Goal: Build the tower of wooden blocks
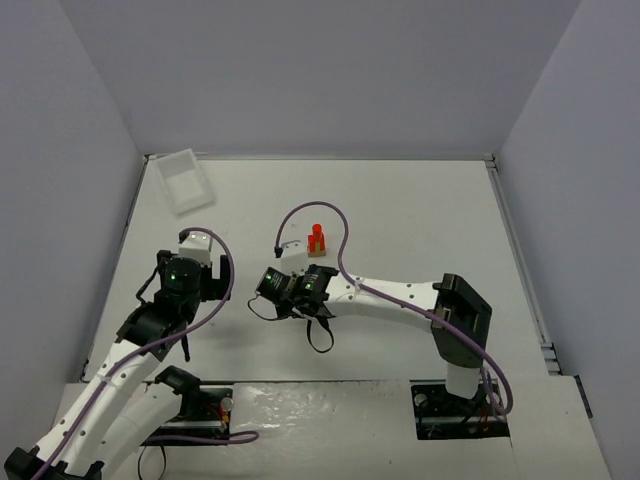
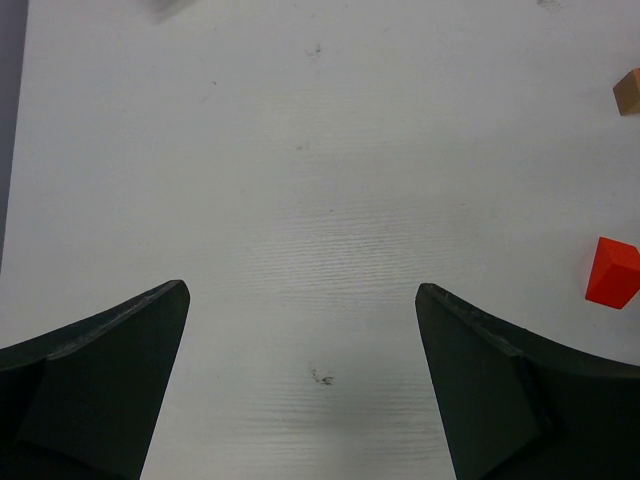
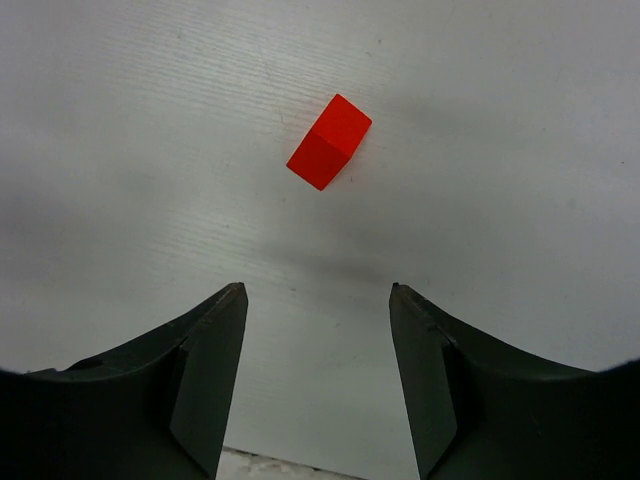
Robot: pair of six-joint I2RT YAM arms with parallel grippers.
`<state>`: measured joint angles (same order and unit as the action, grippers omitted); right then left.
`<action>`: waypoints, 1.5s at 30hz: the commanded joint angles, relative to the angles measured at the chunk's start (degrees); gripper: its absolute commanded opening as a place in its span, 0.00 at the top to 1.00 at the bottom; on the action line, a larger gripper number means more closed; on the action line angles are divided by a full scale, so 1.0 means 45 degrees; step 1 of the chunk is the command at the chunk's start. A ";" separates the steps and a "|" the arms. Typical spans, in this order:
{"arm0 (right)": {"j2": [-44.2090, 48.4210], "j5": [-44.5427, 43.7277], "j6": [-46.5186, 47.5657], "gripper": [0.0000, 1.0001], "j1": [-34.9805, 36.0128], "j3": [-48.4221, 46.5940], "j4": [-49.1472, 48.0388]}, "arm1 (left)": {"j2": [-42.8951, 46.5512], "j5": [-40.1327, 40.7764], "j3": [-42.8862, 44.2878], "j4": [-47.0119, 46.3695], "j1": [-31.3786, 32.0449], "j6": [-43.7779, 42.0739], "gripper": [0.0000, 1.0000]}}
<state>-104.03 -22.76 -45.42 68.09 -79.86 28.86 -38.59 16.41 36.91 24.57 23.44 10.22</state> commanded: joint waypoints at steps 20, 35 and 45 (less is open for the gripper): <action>-0.2724 -0.0312 -0.3241 0.48 -0.1532 -0.1551 -0.0800 | 0.0586 0.1204 0.0264 -0.0225 -0.0073 0.0345 0.04; -0.2865 -0.0365 -0.3115 0.67 -0.1713 -0.1396 -0.0867 | 0.0546 0.1022 0.0179 -0.0382 0.0084 0.0306 0.04; -0.2201 -0.0261 -0.0429 1.00 -0.1706 -0.1617 -0.0867 | 0.0574 0.0870 0.0151 -0.0466 0.0084 0.0260 0.04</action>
<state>-118.40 -22.44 -55.16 60.73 -84.69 24.44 -35.94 20.64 36.86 25.50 23.55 11.14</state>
